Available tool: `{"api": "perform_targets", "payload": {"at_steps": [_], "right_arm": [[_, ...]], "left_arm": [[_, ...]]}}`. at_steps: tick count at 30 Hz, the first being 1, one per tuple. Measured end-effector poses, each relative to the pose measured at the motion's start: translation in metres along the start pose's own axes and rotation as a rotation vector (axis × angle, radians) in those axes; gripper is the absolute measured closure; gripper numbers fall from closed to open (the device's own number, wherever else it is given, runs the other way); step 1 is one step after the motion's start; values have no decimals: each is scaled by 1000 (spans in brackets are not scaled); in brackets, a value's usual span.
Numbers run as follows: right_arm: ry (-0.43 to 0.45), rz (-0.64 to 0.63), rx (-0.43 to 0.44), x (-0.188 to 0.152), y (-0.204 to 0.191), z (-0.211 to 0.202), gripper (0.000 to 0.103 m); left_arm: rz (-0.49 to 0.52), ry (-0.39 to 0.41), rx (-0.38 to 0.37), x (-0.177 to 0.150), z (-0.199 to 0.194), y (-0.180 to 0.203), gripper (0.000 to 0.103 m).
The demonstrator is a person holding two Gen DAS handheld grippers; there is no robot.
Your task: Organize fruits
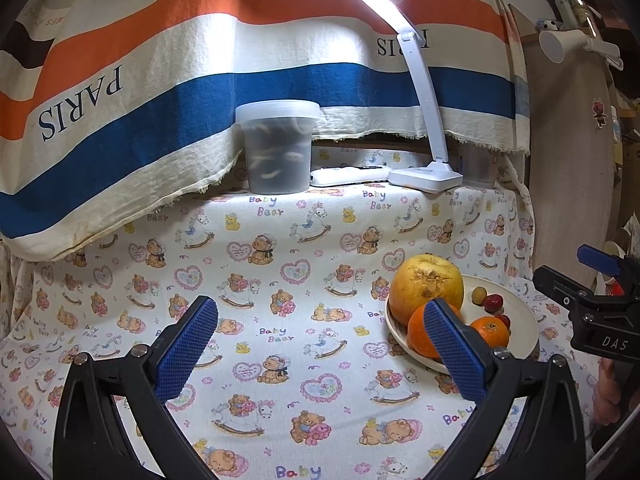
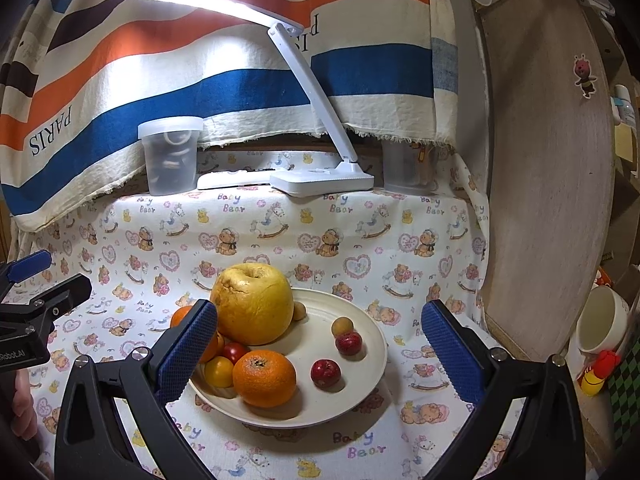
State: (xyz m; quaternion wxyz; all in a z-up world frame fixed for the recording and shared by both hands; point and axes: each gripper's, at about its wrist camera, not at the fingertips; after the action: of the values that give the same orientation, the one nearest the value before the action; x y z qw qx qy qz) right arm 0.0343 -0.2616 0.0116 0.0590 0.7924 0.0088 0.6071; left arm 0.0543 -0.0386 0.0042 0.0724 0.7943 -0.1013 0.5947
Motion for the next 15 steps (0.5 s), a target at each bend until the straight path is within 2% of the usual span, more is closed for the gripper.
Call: {"api": "perform_targets", "payload": {"at_steps": [15], "right_arm": [[-16, 2, 7, 1, 2, 1, 0]], "left_arm": [[0, -2, -1, 0, 0, -1, 1]]}}
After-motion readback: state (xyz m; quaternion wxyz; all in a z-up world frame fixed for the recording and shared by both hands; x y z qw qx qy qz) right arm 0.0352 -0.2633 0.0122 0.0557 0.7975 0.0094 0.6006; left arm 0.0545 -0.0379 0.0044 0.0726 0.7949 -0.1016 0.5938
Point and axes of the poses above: each gripper's, at about its wrist camera, not at the fingertips, and z roughly the way its jaws point, y to its right, x to its top, and after that the axes turned 4 degrees about -x, right-handed
